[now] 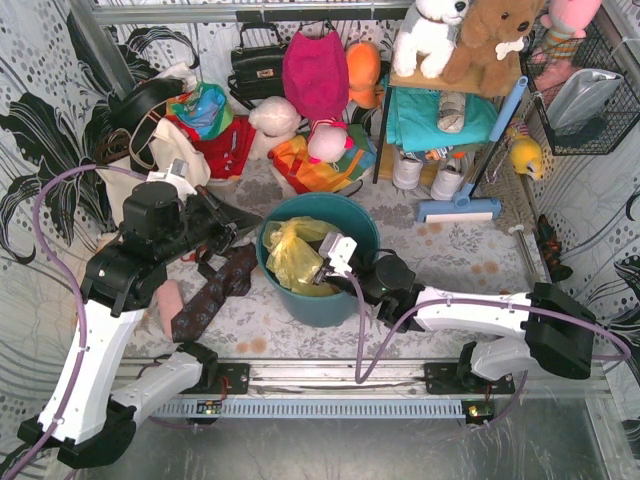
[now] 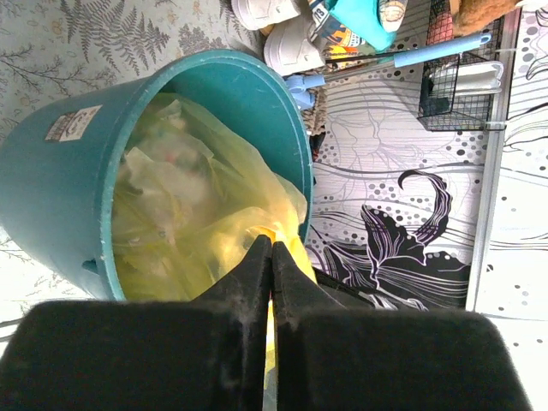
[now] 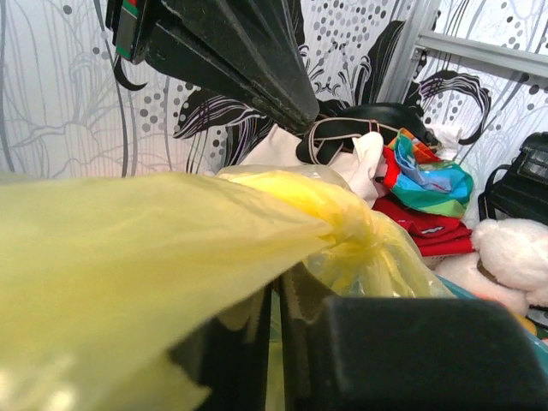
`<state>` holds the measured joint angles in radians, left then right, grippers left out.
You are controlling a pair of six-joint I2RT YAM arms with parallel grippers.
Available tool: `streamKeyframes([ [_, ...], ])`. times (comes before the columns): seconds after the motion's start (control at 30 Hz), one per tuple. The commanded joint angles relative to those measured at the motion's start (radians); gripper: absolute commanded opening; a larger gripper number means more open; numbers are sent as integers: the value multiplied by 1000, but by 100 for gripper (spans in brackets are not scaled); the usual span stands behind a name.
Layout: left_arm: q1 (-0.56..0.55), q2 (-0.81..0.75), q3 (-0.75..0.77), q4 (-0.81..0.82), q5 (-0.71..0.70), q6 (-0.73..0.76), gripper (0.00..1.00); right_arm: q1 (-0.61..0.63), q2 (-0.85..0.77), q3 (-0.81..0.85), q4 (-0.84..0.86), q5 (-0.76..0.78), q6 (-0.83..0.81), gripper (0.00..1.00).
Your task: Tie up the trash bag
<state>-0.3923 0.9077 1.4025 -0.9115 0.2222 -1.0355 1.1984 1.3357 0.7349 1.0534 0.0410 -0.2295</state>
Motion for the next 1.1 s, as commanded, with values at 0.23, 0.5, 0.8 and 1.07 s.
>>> streamKeyframes([
  [0.23,-5,11,7,17,52,25,22,5,42,43,139,-55,4,0],
  [0.5,-6,14,-6,22,60,22,39,5,43,51,150,-67,4,0],
  [0.8,-24,16,-34,51,92,-3,43,4,58,66,157,-73,4,0],
  [1.07,-48,21,11,26,60,14,40,5,59,66,158,-67,0,0],
])
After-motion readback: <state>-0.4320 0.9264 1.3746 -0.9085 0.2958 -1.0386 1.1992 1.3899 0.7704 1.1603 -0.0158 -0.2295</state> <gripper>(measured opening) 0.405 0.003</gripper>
